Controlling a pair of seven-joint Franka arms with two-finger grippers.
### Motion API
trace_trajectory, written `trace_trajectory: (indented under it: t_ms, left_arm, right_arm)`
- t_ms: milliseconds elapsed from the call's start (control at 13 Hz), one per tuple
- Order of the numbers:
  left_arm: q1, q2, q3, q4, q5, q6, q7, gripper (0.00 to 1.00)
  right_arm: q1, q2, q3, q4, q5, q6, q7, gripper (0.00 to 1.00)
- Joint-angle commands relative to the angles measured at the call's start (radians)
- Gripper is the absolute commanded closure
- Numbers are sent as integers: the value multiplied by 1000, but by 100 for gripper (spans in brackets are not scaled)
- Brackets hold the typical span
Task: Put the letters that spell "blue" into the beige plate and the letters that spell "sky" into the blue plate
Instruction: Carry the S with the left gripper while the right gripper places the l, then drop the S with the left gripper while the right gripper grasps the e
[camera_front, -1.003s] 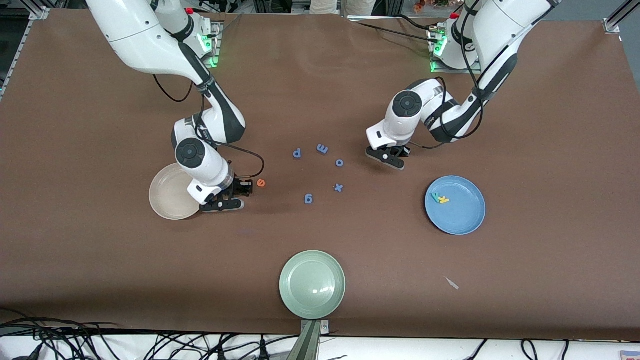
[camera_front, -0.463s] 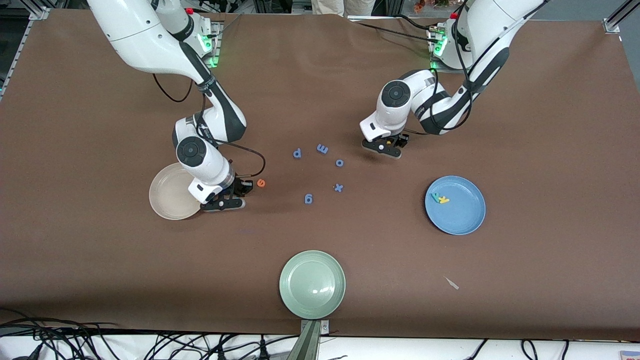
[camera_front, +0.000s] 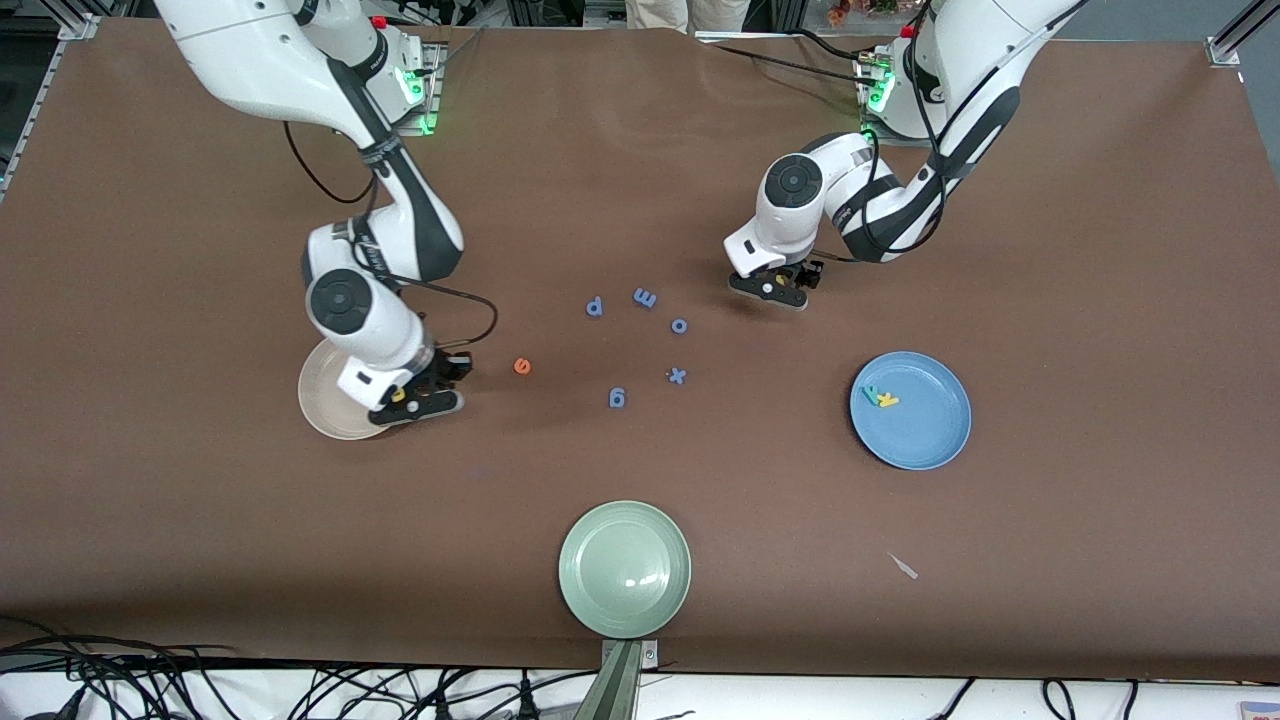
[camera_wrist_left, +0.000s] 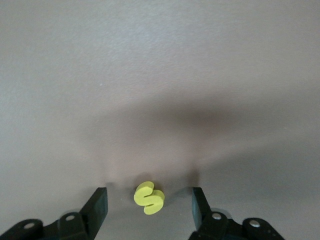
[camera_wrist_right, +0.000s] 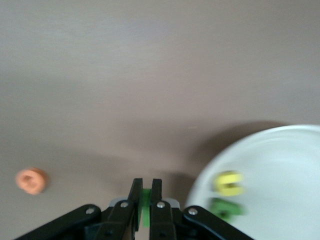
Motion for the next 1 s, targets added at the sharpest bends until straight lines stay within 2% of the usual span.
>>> trace_trajectory:
  t_ms: [0, 154, 231, 309, 386, 463, 617, 772, 926]
  left_arm:
    - [21, -15, -7, -38, 34, 42, -104, 26]
    - [20, -15, -7, -42, 34, 45, -143, 44]
    - [20, -15, -7, -42, 34, 45, -143, 49]
    - [18, -15, -7, -42, 34, 46, -143, 61]
    - [20, -16, -7, -42, 34, 48, -143, 76]
    - [20, -16, -7, -41, 34, 48, -143, 84]
    - [20, -22, -7, -39, 36, 48, -138, 88]
    - [20, -34, -7, -35, 36, 43, -132, 89]
    - [21, -91, -7, -29, 34, 33, -126, 91]
  right_arm:
    - [2, -19, -75, -26, 5, -6, -198, 90]
    - [2, -19, -100, -52, 5, 0, -229, 81]
    - [2, -19, -100, -62, 6, 4, -218, 64]
    - [2, -19, -100, -60, 14, 1, -206, 40]
    - [2, -20, -97, -60, 17, -4, -167, 36]
    - [2, -20, -88, -57, 17, -6, -125, 36]
    - [2, -17, -16, -37, 20, -4, 8, 37]
    - [5, 10, 74, -10, 10, 5, 221, 37]
    - [34, 48, 131, 41, 5, 11, 375, 37]
